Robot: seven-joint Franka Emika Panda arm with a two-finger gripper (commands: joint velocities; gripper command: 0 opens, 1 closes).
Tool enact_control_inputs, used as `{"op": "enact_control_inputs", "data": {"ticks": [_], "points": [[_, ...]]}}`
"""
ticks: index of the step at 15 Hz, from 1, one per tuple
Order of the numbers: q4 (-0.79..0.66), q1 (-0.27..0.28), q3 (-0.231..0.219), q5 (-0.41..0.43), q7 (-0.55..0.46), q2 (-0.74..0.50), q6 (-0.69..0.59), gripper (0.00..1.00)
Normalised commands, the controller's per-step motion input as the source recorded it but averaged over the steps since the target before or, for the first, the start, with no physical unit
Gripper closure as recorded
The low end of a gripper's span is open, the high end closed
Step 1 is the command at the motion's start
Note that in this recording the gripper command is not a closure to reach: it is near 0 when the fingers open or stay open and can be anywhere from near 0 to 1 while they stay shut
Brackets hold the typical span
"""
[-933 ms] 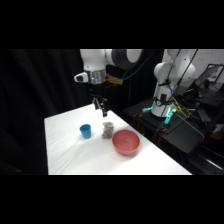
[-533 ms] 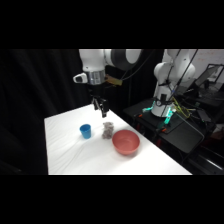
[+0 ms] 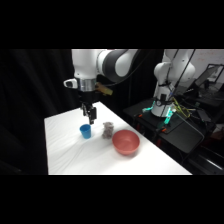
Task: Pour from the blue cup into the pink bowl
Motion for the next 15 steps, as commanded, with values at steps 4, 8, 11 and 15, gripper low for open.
{"op": "enact_control_inputs", "data": {"ticks": [4,8,11,15], "points": [[0.12,-0.06,-0.012,-0.039,0.0,0.28,0.36,0.0],[0.11,-0.076,-0.013,0.004,-0.04,0.21,0.24,0.0],[0.1,-0.07,-0.02,0.011,-0.05,0.16,0.17,0.0],[0.14,-0.058,-0.007,0.031,-0.05,0.17,0.11,0.0]]}}
